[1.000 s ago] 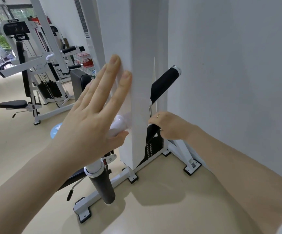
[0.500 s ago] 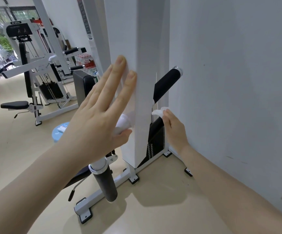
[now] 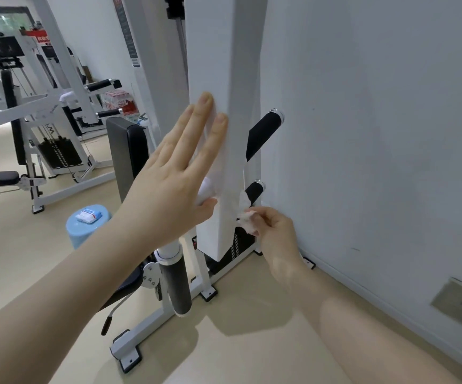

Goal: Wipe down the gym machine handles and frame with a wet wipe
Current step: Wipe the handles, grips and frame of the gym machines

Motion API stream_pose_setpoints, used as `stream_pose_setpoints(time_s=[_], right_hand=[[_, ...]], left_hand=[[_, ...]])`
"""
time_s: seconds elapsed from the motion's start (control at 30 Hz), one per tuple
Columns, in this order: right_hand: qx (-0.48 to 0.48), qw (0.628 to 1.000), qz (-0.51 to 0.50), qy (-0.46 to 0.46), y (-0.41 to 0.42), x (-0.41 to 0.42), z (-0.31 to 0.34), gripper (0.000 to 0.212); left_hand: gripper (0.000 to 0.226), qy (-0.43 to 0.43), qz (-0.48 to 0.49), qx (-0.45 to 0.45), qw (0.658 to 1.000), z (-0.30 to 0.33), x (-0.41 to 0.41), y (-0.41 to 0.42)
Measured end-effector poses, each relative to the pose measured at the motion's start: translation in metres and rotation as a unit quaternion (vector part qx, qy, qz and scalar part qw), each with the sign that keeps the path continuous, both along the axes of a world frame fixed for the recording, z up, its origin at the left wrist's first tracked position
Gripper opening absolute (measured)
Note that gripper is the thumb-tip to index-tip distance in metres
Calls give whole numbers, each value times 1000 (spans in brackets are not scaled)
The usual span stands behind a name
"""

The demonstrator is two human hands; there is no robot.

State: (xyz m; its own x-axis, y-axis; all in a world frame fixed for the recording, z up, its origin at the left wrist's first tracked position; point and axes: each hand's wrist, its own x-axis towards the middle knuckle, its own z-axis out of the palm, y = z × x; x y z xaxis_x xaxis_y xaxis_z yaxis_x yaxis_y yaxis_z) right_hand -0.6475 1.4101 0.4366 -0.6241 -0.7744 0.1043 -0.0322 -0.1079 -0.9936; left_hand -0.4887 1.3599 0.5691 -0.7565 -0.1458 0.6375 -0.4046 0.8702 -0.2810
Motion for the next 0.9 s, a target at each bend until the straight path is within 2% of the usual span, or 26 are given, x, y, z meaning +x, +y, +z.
stream_pose_setpoints(time_s=[0.2,0.3,0.47,0.63,0.8,0.9], right_hand=[[-134,980,-123,79,54,36,59,28],[-169,966,-183,65,67,54,65,34],[-125,944,-277,128,88,69,64,32],[-100,927,-333,143,106,86,71,22],[-89,911,-337,220,120,116,93,27],[-96,911,-282,286,109,142,98,21]], left_hand=[[94,1,-60,45,997,-4,-10,22],[88,2,-94,63,994,-4,-11,33],[84,-19,-151,60,987,-4,-10,40],[78,-66,-171,81,980,-8,-2,40],[74,-94,-162,101,977,-27,34,25],[65,-57,-138,126,981,-33,74,10]])
